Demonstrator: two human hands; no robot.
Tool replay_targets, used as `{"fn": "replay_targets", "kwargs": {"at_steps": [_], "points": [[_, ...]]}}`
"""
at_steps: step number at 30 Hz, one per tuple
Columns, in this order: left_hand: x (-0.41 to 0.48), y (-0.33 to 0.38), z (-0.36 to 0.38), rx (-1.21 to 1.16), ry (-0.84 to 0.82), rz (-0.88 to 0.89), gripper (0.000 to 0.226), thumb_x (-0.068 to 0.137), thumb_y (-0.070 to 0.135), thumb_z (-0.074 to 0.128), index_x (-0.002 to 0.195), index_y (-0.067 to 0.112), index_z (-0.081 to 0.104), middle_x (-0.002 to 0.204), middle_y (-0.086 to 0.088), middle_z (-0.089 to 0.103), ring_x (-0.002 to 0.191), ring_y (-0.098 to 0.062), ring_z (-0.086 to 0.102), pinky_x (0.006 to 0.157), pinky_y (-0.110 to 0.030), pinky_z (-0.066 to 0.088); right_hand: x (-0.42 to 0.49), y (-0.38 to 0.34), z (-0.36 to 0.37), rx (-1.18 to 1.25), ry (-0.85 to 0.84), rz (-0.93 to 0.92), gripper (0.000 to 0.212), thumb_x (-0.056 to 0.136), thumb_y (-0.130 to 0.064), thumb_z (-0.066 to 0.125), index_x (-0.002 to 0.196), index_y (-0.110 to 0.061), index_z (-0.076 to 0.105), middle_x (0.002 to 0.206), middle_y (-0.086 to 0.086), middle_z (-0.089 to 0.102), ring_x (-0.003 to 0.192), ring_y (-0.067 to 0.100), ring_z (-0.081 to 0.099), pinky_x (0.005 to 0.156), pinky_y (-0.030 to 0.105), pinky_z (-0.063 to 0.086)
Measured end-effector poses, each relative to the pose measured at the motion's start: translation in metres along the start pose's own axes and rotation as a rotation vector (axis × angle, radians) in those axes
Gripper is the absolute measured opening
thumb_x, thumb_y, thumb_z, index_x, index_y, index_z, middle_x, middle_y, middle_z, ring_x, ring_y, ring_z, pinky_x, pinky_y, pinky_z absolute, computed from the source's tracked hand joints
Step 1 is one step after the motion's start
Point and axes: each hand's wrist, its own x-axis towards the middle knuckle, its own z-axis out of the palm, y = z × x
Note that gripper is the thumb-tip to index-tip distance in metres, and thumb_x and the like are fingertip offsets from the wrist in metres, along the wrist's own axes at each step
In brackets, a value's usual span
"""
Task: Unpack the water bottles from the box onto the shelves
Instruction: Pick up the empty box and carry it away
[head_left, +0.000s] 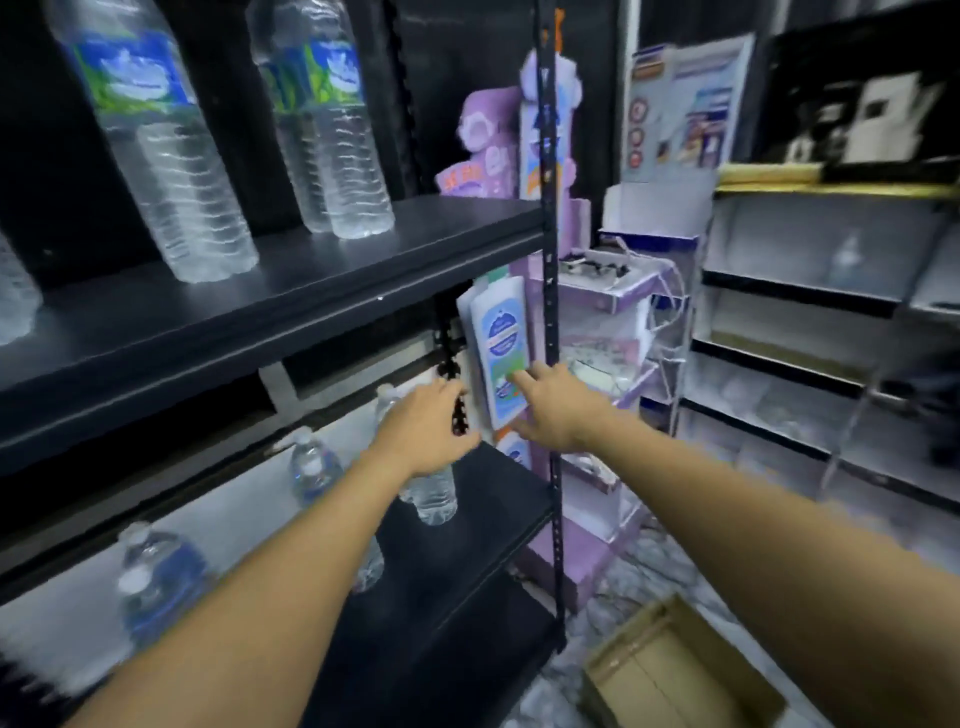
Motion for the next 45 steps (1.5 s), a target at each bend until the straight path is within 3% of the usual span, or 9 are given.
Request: {"fn": "replay_targets", "kwargs": {"at_steps": [4, 8, 18, 22, 29, 34, 39, 43, 45], "points": [[0.031, 0.033, 0.054, -0.066, -0.116, 0.182, 0.065, 0.09, 0.045, 0.066, 0.146, 0.02, 0.047, 0.147, -0.001, 0.052, 0.135, -0.027, 0.049, 0.106, -0.042, 0.044, -0.037, 0.037, 0.036, -0.003, -0.084, 0.176, 0.062, 0.095, -0.048, 0.058, 0.143, -0.013, 0.04, 0.136, 0.016, 0.045, 0.126, 0.04, 0.047, 0.101, 0.05, 0.047], [0.063, 0.08, 0.097, -0.066, -0.23, 0.331, 0.06, 0.091, 0.045, 0.065, 0.144, 0.021, 0.046, 0.145, -0.001, 0.052, 0.133, -0.028, 0.049, 0.102, -0.042, 0.046, -0.083, 0.088, 0.053, 0.007, -0.127, 0.383, 0.066, 0.096, -0.044, 0.06, 0.15, -0.016, 0.034, 0.142, 0.014, 0.044, 0.127, 0.038, 0.046, 0.1, 0.047, 0.048], [0.13, 0.187, 0.214, -0.076, -0.473, 0.513, 0.062, 0.091, 0.043, 0.066, 0.144, 0.016, 0.046, 0.145, -0.011, 0.053, 0.124, -0.033, 0.057, 0.097, -0.045, 0.05, -0.197, 0.231, 0.104, 0.158, -0.177, 0.893, 0.072, 0.097, -0.045, 0.061, 0.154, -0.013, 0.032, 0.147, 0.019, 0.042, 0.133, 0.042, 0.045, 0.107, 0.05, 0.045], [0.137, 0.208, 0.285, -0.088, -0.575, 0.561, 0.066, 0.094, 0.039, 0.066, 0.149, 0.012, 0.043, 0.151, -0.012, 0.049, 0.135, -0.034, 0.048, 0.104, -0.043, 0.046, -0.231, 0.265, 0.155, 0.22, -0.285, 1.023, 0.074, 0.099, -0.045, 0.06, 0.157, -0.013, 0.028, 0.152, 0.019, 0.037, 0.134, 0.042, 0.045, 0.107, 0.046, 0.043], [0.14, 0.202, 0.437, -0.09, -0.781, 0.546, 0.068, 0.091, 0.039, 0.07, 0.149, 0.013, 0.044, 0.147, -0.014, 0.053, 0.128, -0.034, 0.055, 0.099, -0.04, 0.048, -0.275, 0.303, 0.28, 0.304, -0.464, 1.152, 0.078, 0.101, -0.046, 0.058, 0.162, -0.016, 0.021, 0.159, 0.016, 0.032, 0.141, 0.039, 0.039, 0.109, 0.044, 0.04], [0.139, 0.177, 0.557, -0.021, -0.867, 0.494, 0.062, 0.091, 0.041, 0.067, 0.145, 0.017, 0.048, 0.147, -0.01, 0.053, 0.132, -0.032, 0.051, 0.1, -0.04, 0.048, -0.303, 0.324, 0.404, 0.394, -0.512, 1.233, 0.076, 0.098, -0.047, 0.061, 0.158, -0.014, 0.028, 0.152, 0.02, 0.041, 0.134, 0.041, 0.047, 0.109, 0.045, 0.044], [0.116, 0.132, 0.676, 0.073, -0.992, 0.457, 0.055, 0.088, 0.044, 0.066, 0.132, 0.014, 0.053, 0.13, -0.011, 0.059, 0.117, -0.033, 0.059, 0.092, -0.044, 0.052, -0.313, 0.319, 0.532, 0.482, -0.574, 1.299, 0.076, 0.097, -0.045, 0.063, 0.157, -0.013, 0.031, 0.149, 0.021, 0.046, 0.133, 0.041, 0.049, 0.109, 0.046, 0.044], [0.094, 0.085, 0.776, 0.077, -1.02, 0.402, 0.047, 0.08, 0.054, 0.059, 0.113, 0.021, 0.056, 0.115, -0.007, 0.062, 0.099, -0.031, 0.063, 0.079, -0.046, 0.057, -0.307, 0.308, 0.634, 0.565, -0.634, 1.31, 0.076, 0.098, -0.045, 0.062, 0.158, -0.013, 0.027, 0.15, 0.02, 0.045, 0.133, 0.04, 0.05, 0.106, 0.045, 0.046], [0.09, 0.073, 0.812, 0.072, -0.988, 0.356, 0.049, 0.08, 0.054, 0.058, 0.117, 0.022, 0.053, 0.122, -0.007, 0.059, 0.107, -0.034, 0.06, 0.082, -0.048, 0.056, -0.301, 0.303, 0.685, 0.603, -0.641, 1.333, 0.079, 0.098, -0.045, 0.062, 0.158, -0.012, 0.024, 0.152, 0.02, 0.044, 0.134, 0.04, 0.049, 0.106, 0.046, 0.047]]}}
